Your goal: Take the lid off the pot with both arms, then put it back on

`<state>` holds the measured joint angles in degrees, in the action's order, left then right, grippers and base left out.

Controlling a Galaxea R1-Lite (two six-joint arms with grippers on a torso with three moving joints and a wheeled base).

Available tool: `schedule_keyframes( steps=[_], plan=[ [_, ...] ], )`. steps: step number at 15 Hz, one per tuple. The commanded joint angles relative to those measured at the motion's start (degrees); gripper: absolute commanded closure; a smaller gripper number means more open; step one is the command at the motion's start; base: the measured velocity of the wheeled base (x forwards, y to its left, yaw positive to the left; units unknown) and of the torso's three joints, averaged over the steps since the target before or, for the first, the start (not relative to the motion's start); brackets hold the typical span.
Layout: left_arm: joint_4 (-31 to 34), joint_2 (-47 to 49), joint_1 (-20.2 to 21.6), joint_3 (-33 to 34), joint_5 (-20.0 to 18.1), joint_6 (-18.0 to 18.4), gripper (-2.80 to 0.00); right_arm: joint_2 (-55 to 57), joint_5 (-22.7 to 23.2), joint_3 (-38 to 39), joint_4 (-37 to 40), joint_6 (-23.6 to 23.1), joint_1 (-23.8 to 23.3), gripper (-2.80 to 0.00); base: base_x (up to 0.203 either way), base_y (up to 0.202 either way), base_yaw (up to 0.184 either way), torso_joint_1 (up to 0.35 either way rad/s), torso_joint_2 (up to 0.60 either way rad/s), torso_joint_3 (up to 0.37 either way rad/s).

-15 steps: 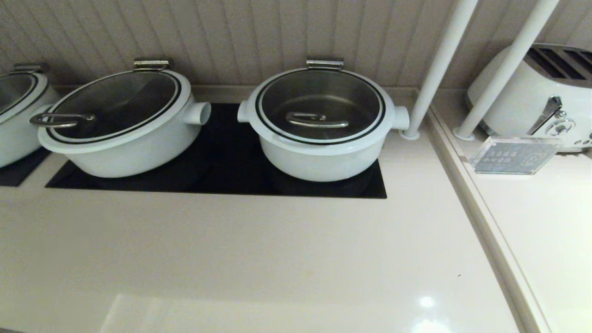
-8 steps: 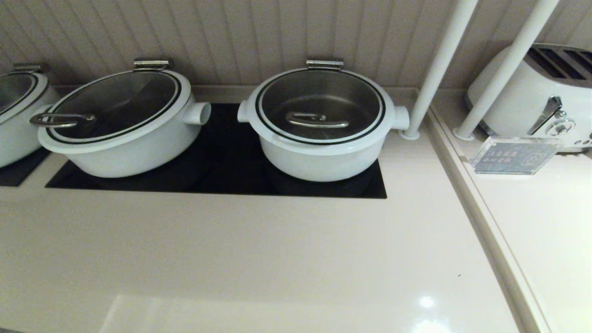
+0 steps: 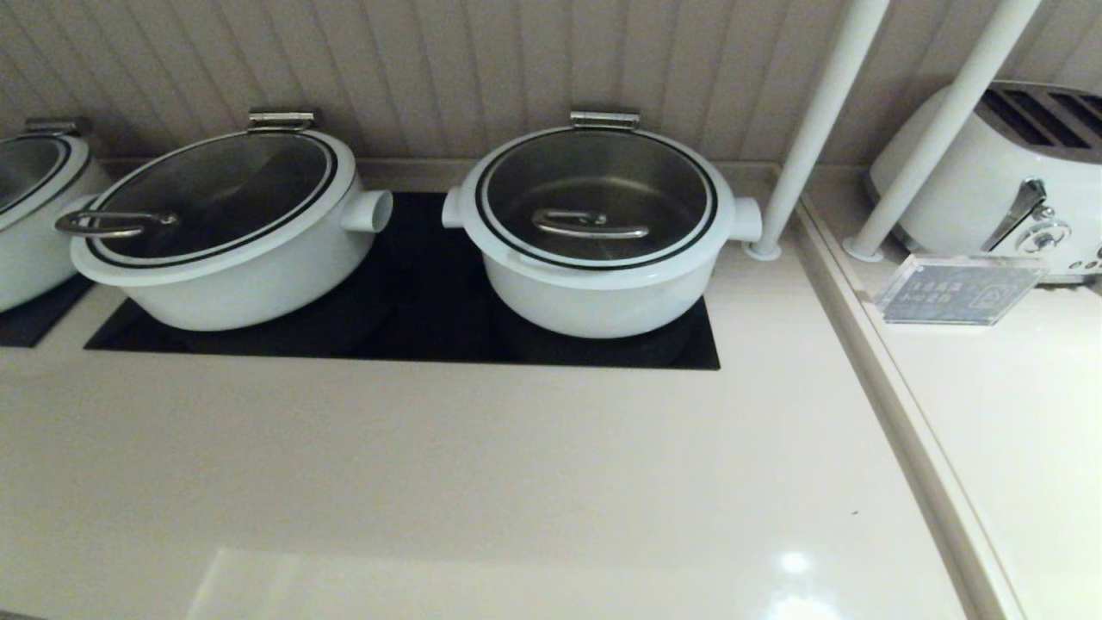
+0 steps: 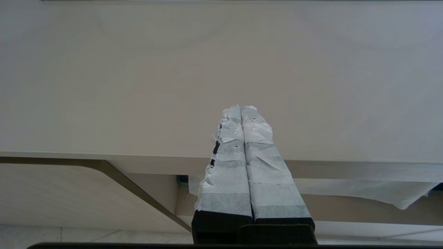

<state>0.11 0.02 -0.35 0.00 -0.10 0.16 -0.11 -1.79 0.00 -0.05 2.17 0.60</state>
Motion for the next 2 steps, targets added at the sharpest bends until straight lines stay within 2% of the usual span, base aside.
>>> schedule_keyframes(
  steps=[1,2],
  plan=[
    [-0.1,0.1,0.0,0.0,0.0,0.0,0.0,0.1,0.0,0.0,-0.1,-0.1,0.0,0.0,0.0,0.0,0.0,0.0,0.0,0.0],
    [-0.1,0.1,0.0,0.0,0.0,0.0,0.0,0.1,0.0,0.0,-0.1,-0.1,0.0,0.0,0.0,0.0,0.0,0.0,0.0,0.0]
  ],
)
